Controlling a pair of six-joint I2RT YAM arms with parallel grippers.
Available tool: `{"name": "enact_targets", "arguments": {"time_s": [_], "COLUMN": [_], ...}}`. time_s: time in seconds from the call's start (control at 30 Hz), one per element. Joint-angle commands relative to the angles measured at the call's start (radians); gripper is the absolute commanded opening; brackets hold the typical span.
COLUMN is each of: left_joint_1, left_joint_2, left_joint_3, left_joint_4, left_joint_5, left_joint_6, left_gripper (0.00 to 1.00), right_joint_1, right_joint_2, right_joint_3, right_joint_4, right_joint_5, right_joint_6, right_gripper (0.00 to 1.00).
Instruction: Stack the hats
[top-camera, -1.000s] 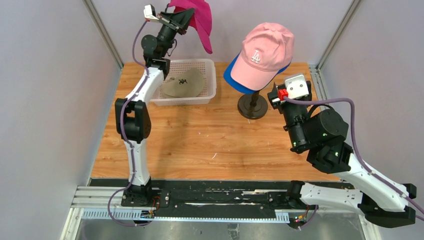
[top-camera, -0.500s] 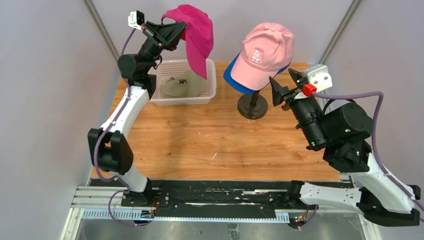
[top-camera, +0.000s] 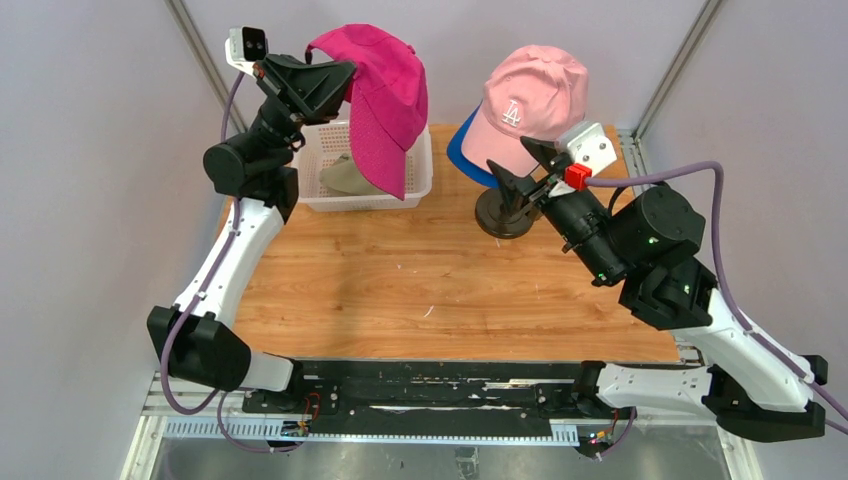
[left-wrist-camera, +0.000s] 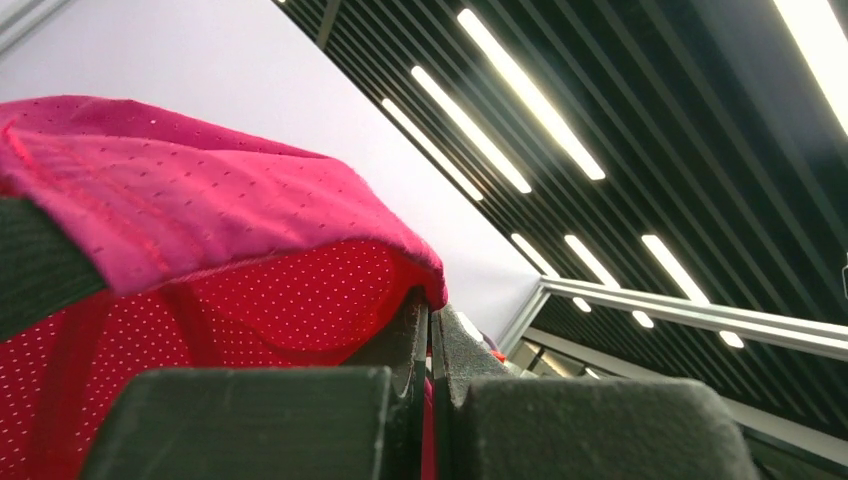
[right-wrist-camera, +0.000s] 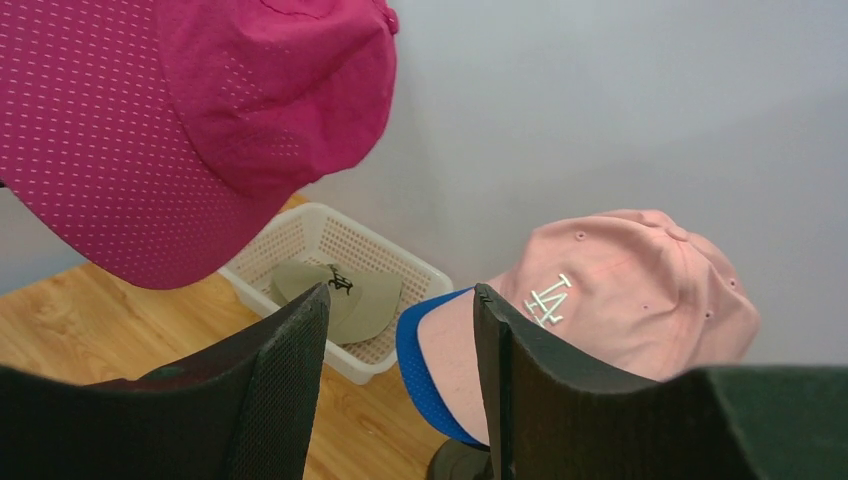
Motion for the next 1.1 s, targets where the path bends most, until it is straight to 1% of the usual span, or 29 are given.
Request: {"name": "enact_targets", "arguments": {"time_s": [0.0, 0.23, 0.3, 0.43, 0.63, 0.8, 0.93, 1.07], "left_joint_1": [-0.016, -0.031, -0.031, -0.031, -0.037, -0.049, -0.052, -0.055], "left_joint_2": [-0.016, -0.033, -0.037, -0.031, -0.011, 0.004, 0.011, 0.033], "left_joint_3": [0.024, 0.017, 0.015, 0.025, 0.036, 0.033, 0.030, 0.036], "left_joint_4": [-0.002, -0.008, -0.027, -0.047, -0.056, -0.067, -0.092, -0.097], "left_joint_5": [0.007, -0.002, -0.009, -0.013, -0.026, -0.048, -0.059, -0.072], "left_joint_6": [-0.022, -0.031, -0.023, -0.017, -0.015, -0.004, 0.015, 0.015], "left_gripper": [0.00, 0.00, 0.00, 0.00, 0.00, 0.00, 0.00, 0.00], "right_joint_1": [-0.027, -0.027, -0.027, -0.027, -0.022, 0.019, 0.064, 0.102], "right_joint_2": [-0.014, 0.013, 0.011, 0.006, 0.017, 0.031, 0.066, 0.088], "right_joint_3": [0.001, -0.008, -0.043, -0.124, -0.184, -0.257, -0.277, -0.297], "right_joint_4": [0.029, 0.055, 0.084, 0.152, 0.184, 0.299, 0.362, 0.419], "right_joint_5": [-0.084, -0.167, -0.202, -0.211, -0.239, -0.232, -0.202, -0.203], "right_joint_6": [0.037, 0.009, -0.001, -0.009, -0.025, -0.091, -0.160, -0.209], "right_gripper": [0.54, 0.55, 0.56, 0.56, 0.55, 0.55, 0.55, 0.55]}}
